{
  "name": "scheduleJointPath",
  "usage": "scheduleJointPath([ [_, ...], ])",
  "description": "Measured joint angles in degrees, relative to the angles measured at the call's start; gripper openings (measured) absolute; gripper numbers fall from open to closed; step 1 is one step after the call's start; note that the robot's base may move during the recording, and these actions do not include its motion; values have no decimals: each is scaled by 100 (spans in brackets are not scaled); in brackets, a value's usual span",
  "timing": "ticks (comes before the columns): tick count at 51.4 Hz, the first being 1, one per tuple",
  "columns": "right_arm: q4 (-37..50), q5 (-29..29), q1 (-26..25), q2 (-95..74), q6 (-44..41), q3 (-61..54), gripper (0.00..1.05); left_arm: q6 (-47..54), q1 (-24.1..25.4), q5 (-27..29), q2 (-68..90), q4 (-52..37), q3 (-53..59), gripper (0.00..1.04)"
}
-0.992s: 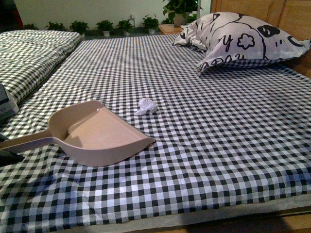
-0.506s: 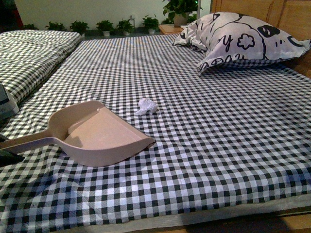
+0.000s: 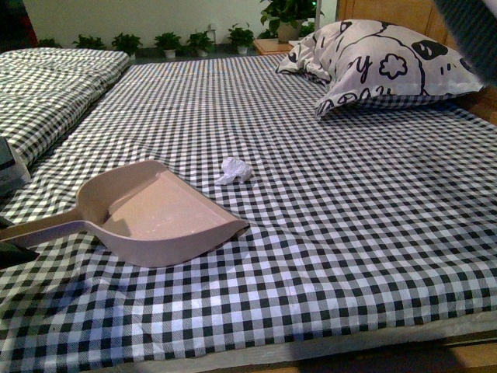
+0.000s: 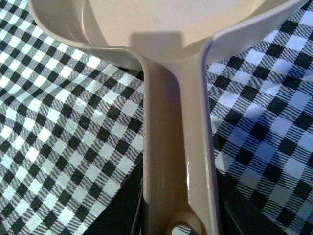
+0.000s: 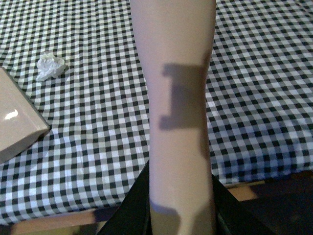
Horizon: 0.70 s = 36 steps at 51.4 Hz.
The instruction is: Clean up trash
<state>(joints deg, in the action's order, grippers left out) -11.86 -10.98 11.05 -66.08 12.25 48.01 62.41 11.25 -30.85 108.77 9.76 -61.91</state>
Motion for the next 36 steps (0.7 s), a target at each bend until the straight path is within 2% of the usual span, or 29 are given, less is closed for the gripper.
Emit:
scheduleJointPath([
  [6, 525, 387, -39, -1058, -2, 557, 19, 0, -2, 0, 0, 0, 0, 27],
  [14, 791, 651, 76, -2356, -42, 1255, 19, 0, -2, 0, 0, 0, 0, 27],
  [36, 719, 212, 503, -5071, -570, 3442, 19, 7, -2, 0, 0, 0, 0, 27],
])
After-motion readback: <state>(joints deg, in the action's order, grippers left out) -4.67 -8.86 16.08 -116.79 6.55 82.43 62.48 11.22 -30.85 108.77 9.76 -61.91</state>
